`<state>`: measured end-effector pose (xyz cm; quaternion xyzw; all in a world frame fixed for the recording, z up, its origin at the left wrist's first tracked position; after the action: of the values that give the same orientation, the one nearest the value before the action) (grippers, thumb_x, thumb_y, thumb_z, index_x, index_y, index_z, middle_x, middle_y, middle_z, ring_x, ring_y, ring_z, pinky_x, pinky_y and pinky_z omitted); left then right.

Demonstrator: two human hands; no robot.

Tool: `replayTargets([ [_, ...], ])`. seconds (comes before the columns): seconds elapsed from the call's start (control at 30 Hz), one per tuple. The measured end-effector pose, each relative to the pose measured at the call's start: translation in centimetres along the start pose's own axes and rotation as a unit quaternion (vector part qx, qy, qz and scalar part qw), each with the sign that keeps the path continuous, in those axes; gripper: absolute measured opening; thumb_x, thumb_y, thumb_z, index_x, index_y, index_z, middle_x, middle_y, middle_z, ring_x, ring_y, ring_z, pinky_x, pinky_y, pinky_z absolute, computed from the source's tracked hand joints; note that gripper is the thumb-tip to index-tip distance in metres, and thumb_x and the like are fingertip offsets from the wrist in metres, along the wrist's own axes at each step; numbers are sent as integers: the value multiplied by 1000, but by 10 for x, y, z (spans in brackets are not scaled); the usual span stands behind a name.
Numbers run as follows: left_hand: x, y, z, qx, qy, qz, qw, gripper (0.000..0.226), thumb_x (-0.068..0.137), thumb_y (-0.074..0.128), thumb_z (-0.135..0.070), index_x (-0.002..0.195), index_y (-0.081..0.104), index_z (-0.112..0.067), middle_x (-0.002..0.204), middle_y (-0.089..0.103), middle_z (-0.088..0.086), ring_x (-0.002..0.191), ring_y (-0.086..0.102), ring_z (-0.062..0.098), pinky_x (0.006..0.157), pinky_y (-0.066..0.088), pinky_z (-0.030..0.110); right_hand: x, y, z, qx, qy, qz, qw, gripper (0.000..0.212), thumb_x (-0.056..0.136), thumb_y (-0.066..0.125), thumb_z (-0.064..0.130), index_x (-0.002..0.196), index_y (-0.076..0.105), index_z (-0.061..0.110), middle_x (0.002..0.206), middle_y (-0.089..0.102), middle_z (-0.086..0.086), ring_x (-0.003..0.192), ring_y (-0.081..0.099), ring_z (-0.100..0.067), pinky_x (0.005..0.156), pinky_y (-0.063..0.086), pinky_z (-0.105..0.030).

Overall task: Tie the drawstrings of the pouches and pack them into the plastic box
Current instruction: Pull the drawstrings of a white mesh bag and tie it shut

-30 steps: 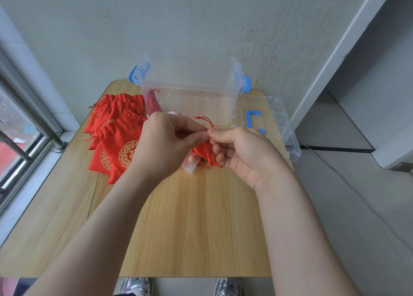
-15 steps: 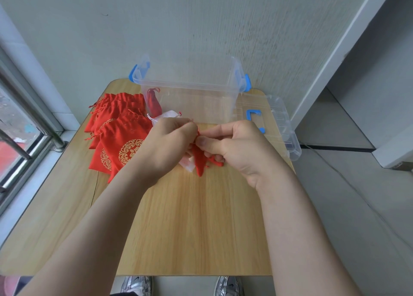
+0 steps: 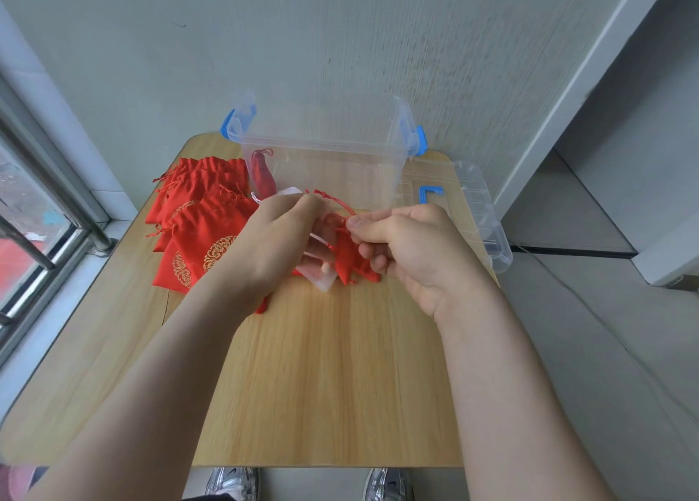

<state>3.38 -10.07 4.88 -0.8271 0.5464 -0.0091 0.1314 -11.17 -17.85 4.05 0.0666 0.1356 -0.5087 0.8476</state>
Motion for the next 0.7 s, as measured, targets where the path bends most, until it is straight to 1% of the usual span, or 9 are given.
replayTargets([
  [0.1, -2, 1, -3, 31, 32, 3, 999, 24, 102, 59, -18, 98, 71, 2, 88, 77, 16, 83, 77, 31, 86, 64, 50, -2, 1, 2, 7, 1, -1, 1000, 6, 92, 76, 2, 86, 76, 3, 67, 67, -9, 46, 62, -12, 56, 36, -29],
  [0.2, 2, -3, 2, 25, 30, -13, 999, 20, 101, 65, -18, 97, 73, 0, 92, 78, 15, 86, 78, 26, 87, 65, 45, 0, 0, 0, -8, 3, -11, 1000, 6, 91, 78, 5, 86, 77, 5, 66, 70, -4, 51, 63, -11, 54, 40, -26],
  [0.3, 6, -4, 5, -102, -31, -25, 994, 21, 99, 57, -11, 96, 67, 7, 89, 72, 19, 80, 73, 35, 80, 64, 46, 3, -1, -3, -35, -5, -23, 999, 2, 89, 82, 8, 88, 80, 8, 71, 74, -1, 60, 63, -9, 53, 45, -22],
  [0.4, 6, -5, 6, -168, -69, -41, 982, 22, 96, 43, -15, 83, 58, -5, 75, 65, 14, 66, 64, 30, 72, 59, 43, 2, 0, -2, -46, -17, -14, 999, 2, 89, 82, 9, 90, 81, 8, 74, 75, -1, 60, 64, -6, 51, 46, -18],
  [0.47, 5, -10, 9, -117, -66, -70, 989, 28, 96, 40, -23, 80, 57, -7, 70, 65, 12, 63, 61, 27, 76, 57, 45, 1, 2, -1, -49, -20, -5, 999, 1, 90, 82, 9, 90, 81, 9, 75, 77, -1, 60, 65, -5, 52, 46, -16],
  [0.53, 5, -11, 9, -50, -44, -83, 994, 43, 100, 42, -40, 81, 62, -7, 69, 66, 9, 63, 62, 24, 79, 57, 46, 0, 3, 1, -52, -24, 0, 998, 2, 90, 81, 7, 89, 81, 9, 72, 76, 0, 60, 64, -6, 51, 46, -15],
  [0.6, 3, -7, 5, -7, -11, -69, 998, 61, 101, 47, -59, 86, 65, -3, 68, 65, 5, 63, 65, 20, 79, 61, 48, -2, 4, 2, -59, -29, 7, 998, 2, 91, 81, 8, 89, 81, 9, 68, 74, 2, 59, 63, -6, 50, 46, -16],
  [0.63, 2, -3, 1, 8, 14, -55, 998, 64, 103, 50, -61, 87, 64, -1, 65, 64, 2, 60, 66, 18, 73, 64, 45, -3, 5, 2, -63, -32, 14, 997, 2, 91, 81, 10, 90, 81, 9, 65, 72, 2, 57, 62, -5, 50, 45, -18],
  [0.7, -2, 4, -7, 43, 62, -39, 996, 58, 109, 50, -48, 79, 62, 0, 55, 61, -5, 49, 63, 9, 53, 56, 24, -6, 7, 3, -69, -43, 25, 996, 3, 92, 82, 12, 93, 81, 9, 63, 70, 2, 53, 59, -3, 50, 45, -20],
])
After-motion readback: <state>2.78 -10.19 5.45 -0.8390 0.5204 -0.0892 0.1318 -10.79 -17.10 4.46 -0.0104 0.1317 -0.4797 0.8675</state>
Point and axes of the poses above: each hand's wrist, its own x-axis towards the middle knuckle, its own y-axis out of the palm, z = x × y, the point moved 6 cm from there along x, towards the middle knuckle
